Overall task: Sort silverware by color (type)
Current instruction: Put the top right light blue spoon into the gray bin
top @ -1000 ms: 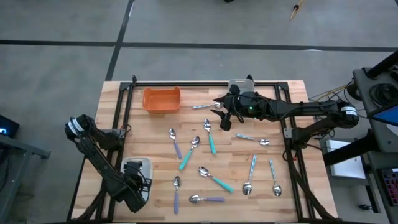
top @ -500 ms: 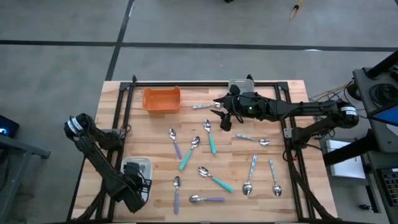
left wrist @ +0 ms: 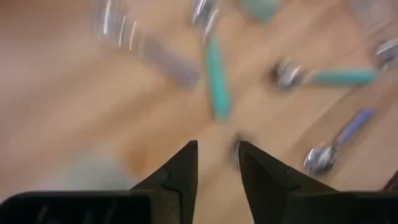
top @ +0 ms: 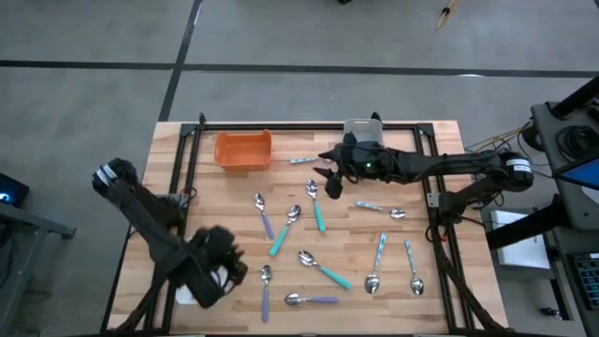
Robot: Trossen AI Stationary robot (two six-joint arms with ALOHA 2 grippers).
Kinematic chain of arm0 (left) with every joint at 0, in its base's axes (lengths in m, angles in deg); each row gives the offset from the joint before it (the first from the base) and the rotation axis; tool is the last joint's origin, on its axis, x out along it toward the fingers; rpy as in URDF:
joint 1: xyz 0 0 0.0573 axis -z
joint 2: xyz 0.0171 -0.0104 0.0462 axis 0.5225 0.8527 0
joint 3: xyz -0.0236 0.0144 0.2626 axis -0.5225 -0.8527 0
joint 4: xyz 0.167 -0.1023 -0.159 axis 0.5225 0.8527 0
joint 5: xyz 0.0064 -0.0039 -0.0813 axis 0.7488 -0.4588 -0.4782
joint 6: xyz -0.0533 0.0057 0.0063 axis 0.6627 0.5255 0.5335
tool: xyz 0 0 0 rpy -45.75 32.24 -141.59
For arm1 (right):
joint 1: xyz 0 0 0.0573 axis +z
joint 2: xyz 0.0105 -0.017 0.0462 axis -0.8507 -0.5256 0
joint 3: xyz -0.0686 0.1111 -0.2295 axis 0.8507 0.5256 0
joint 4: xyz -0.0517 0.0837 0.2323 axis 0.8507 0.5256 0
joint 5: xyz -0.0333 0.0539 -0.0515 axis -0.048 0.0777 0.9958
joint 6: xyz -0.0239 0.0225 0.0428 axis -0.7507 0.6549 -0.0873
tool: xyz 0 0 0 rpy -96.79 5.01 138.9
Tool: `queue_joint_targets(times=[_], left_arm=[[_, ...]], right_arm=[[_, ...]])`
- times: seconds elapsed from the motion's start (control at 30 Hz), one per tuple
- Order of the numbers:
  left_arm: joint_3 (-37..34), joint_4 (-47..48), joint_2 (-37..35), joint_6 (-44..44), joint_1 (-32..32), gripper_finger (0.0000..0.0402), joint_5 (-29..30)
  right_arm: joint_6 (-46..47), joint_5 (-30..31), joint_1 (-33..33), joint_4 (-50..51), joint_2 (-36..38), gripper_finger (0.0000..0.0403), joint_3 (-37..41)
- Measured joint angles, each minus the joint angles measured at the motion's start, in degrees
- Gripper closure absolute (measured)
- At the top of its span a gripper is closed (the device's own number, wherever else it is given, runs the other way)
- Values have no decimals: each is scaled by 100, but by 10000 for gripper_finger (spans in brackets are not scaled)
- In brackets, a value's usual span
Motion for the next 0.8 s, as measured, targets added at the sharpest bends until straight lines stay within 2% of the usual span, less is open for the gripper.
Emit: queue_joint_targets(times=[0.13, 0.23, 0.37, 0.47, 0.57, 0.67, 0.73, 0.8], left_arm=[[-125, -68, -500, -2043, -560, 328, 815], [-297, -421, -854, -3604, -1003, 340, 1120], [-663, -1400, -1275, -5652, -1509, 358, 1395], [-1039, -2405, -1574, -6861, -1775, 368, 1550], [-1505, -3697, -1860, -8041, -1849, 379, 1290], [-2165, -5137, -2130, -9212, -1844, 393, 564], [-2679, -5995, -2314, -9797, -1844, 399, 118], [-3175, -6772, -2509, -10204, -1871, 400, -83]], right_arm=[[350, -6, 0, 333, -261, 198, -353], [439, -11, 0, 844, -551, 198, -863], [344, -9, 0, 1777, -1046, 198, -1647], [314, 9, 0, 2644, -1370, 198, -2261], [408, 10, 0, 3485, -1673, 198, -2775], [500, 11, 0, 4316, -1911, 198, -3116], [658, 11, 0, 4841, -1994, 198, -3212], [887, 11, 1, 5224, -2034, 198, -3215]])
